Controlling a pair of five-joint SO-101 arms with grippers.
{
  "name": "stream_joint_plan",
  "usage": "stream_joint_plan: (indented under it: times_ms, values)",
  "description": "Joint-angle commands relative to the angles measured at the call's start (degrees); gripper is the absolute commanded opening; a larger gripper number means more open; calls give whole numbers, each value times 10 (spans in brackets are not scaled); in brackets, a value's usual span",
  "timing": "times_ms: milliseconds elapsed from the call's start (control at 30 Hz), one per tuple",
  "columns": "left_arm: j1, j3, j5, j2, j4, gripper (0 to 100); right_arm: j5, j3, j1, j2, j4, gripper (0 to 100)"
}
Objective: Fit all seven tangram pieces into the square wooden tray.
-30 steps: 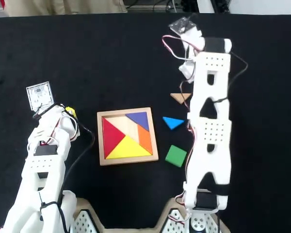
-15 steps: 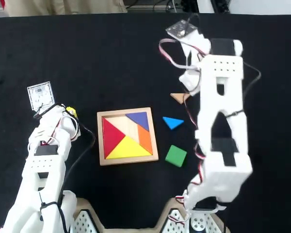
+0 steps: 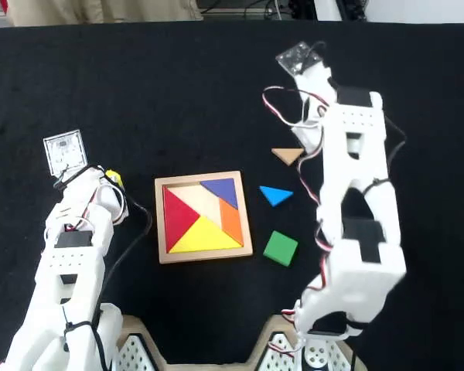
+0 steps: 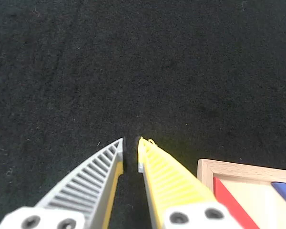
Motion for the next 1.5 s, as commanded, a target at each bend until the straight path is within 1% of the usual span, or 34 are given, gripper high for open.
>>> stream_joint_plan:
  times_ms: [0, 67, 167, 533, 767, 833, 1000, 1233, 1467]
  values:
    - [5, -3, -6, -14, -11, 68, 61, -69, -17, 49, -4, 145]
    - [5, -3, -6, -14, -11, 68, 96, -87, -18, 82, -24, 98]
    - [5, -3, -6, -14, -11, 68, 105, -110, -18, 124, -34, 52]
    - [5, -3, -6, -14, -11, 68, 103, -174, -19, 189, -38, 70]
    - [6, -3, -6, -14, -11, 68, 107, -171, -17, 218, -32, 70]
    - [6, -3, -6, -14, -11, 68, 112, -173, -16, 225, -18, 70]
    - [6, -3, -6, -14, -11, 68, 164, -171, -12, 225, 40, 67]
    - [6, -3, -6, -14, -11, 68, 167, -170, 11, 225, 109, 67]
    - [6, -3, -6, -14, -11, 68, 168, -170, 17, 224, 161, 67]
